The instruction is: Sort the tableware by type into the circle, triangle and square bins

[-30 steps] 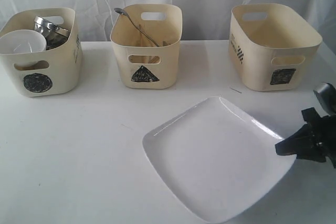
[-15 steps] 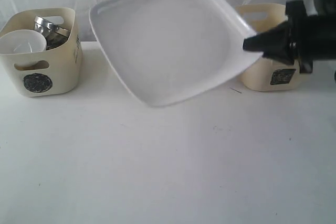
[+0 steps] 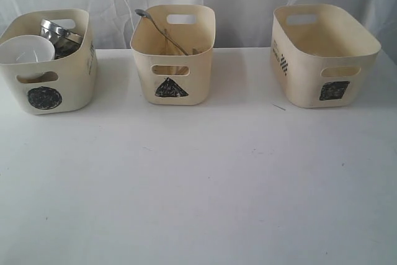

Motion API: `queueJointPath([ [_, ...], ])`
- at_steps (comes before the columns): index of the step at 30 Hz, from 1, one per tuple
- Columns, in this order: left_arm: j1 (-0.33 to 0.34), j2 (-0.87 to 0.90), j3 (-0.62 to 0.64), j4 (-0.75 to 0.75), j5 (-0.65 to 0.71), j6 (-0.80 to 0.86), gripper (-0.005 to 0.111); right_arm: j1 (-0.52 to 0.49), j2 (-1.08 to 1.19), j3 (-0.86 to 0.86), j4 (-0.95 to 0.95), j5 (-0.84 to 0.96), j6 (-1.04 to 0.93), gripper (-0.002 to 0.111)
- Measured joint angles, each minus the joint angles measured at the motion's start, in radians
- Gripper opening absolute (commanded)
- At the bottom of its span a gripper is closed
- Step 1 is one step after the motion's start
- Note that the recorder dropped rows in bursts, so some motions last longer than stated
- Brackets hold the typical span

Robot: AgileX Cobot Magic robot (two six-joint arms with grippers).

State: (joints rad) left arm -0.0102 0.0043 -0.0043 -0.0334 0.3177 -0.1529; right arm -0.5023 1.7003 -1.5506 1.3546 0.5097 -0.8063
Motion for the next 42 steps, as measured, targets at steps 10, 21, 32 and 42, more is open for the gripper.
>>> queueJointPath([
  [10,0.0,0.0,0.0,0.0,0.0,0.0,0.0,-0.005,0.007,-0.002,-0.302,-0.131,-0.05,0.0],
  [21,0.0,0.0,0.0,0.0,0.0,0.0,0.0,0.019,0.115,-0.002,-0.37,-0.144,-0.058,0.0],
  [32,0.0,0.0,0.0,0.0,0.0,0.0,0.0,0.067,0.15,-0.004,-0.371,-0.128,-0.09,0.025],
  [42,0.0,0.0,0.0,0.0,0.0,0.0,0.0,0.067,0.121,-0.01,-0.367,-0.057,-0.063,0.022],
])
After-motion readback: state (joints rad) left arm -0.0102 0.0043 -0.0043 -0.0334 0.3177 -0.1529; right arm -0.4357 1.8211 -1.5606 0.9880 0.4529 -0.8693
